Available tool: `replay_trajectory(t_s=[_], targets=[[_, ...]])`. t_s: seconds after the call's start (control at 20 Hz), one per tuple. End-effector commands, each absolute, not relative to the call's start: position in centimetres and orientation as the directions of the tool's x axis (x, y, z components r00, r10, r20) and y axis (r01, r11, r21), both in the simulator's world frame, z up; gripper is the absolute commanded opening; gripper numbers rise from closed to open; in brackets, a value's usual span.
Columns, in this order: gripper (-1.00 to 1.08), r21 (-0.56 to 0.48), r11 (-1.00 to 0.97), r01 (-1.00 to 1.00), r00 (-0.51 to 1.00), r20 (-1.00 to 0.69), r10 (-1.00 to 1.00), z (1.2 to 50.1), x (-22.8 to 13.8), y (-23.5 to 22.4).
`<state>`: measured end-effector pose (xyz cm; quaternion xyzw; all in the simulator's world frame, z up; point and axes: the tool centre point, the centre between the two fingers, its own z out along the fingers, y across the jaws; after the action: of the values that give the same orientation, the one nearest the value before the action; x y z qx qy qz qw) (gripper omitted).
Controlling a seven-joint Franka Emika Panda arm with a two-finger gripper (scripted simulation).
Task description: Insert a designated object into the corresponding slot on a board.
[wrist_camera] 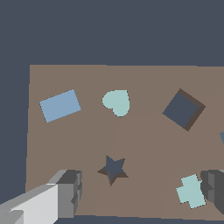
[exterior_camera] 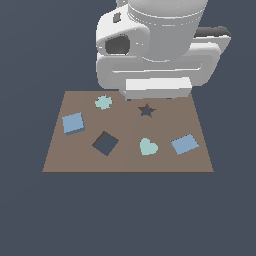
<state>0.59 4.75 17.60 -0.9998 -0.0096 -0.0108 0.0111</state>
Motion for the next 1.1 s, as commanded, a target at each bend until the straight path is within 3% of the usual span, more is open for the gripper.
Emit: replay_trajectory(t_s=[0.0,0.55,1.05], targets=[[1.0,-0.022,-1.0,0.019,1.0,0.022,0.019,17.6,0.6,4.8],[1.0,-0.019,-0.998,0.057,0.998,0.019,0.057,16.0,0.0,2.1],[1.0,-0.012,-0.988,0.157,0.988,0.013,0.157,12.0,-0.9,-5.1]])
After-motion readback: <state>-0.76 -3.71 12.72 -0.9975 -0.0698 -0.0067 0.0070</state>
